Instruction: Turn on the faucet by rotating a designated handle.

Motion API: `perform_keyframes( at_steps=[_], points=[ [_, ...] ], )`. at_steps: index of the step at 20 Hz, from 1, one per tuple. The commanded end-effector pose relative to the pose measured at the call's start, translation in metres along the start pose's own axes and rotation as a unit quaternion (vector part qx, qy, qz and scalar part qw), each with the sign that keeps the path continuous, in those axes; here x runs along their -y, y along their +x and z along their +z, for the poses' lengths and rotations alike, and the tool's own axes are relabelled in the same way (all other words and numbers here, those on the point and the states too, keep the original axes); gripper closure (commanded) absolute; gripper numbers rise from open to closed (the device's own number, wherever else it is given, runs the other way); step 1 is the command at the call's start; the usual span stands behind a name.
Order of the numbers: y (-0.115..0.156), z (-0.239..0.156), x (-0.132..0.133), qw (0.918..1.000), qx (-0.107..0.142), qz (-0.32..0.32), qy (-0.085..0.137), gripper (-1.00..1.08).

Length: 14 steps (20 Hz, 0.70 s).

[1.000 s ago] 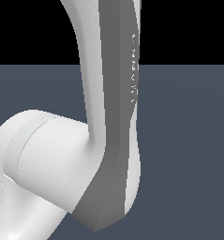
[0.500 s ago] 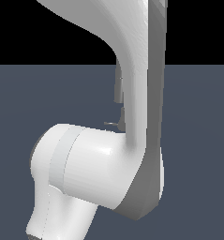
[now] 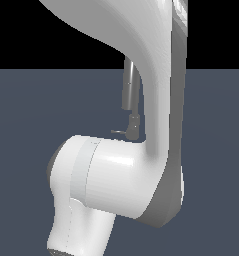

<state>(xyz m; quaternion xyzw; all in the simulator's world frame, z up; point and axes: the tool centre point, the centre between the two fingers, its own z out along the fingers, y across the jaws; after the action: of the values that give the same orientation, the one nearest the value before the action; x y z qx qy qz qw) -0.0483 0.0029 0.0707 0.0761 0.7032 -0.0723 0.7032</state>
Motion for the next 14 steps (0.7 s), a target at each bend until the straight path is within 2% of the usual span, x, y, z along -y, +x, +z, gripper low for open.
perform_keyframes(
  at_steps=[1,5,14],
  points=[
    [0.0,0.001,0.0,1.0,0.0,-0.001,-0.001,1.08],
    [0.0,0.001,0.0,1.0,0.0,-0.001,-0.001,1.08],
    [-0.03,0.001,-0.01,1.0,0.0,-0.001,-0.001,1.08]
  ],
)
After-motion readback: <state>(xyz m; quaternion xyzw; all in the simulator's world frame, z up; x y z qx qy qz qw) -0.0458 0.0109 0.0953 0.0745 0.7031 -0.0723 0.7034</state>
